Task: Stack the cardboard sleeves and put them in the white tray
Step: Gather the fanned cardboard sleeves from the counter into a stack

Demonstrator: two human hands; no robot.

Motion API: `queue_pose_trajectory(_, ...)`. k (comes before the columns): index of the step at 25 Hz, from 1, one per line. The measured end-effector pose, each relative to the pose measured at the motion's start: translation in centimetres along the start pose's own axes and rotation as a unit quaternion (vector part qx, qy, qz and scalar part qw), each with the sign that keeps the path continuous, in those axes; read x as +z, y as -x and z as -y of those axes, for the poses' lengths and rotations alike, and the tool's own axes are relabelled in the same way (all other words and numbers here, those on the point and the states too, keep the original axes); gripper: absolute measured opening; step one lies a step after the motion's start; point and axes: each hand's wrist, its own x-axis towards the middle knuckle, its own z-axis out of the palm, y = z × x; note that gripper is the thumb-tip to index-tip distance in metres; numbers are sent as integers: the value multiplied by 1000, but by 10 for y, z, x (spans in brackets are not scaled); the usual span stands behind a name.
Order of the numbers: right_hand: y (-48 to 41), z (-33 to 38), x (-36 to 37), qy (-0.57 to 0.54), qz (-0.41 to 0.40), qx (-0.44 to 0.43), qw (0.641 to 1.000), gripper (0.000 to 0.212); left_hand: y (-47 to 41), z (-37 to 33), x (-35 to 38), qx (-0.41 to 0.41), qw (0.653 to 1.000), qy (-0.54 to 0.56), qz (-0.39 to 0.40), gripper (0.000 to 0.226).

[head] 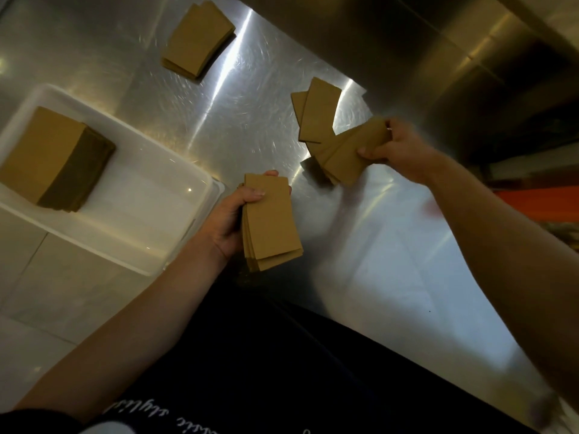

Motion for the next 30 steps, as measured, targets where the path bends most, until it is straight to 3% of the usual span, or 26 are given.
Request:
queue_pose_trajectory(4,-39,44,10,172,32,-34,984,81,-1,3,-1,0,1000,-4,-13,59)
queue_pose_trajectory(6,-63,62,22,276,13,-53,959,82,0,2,-3,4,1000,1,-18,53)
queue_pose_trajectory(9,-84,73,38,411,12,-55,910,88,4,-2,-9,19,1000,6,-15,60)
queue_pose_trajectory(12,-88,68,48,427,-15,-49,903,98,4,-3,-15,29,999,10,-16,62)
queue_pose_trajectory(14,-79,63,47,409,-54,-89,906,94,2,-4,-16,24,999,15,-16,61)
queue_pose_trajectory(18,-60,53,32,345,6,-153,926,74,-4,-5,-12,5,1000,8,-19,60)
queue_pose_trajectory(22,-67,64,27,428,100,-129,889,93,-7,-2,-7,-2,1000,8,-17,70)
queue_pose_trajectory(25,-85,76,36,503,118,-141,844,93,-7,-1,-7,-2,1000,15,-17,63)
queue_pose_trajectory(30,-95,75,56,529,110,-130,832,95,-3,-3,-15,1,999,17,-39,59)
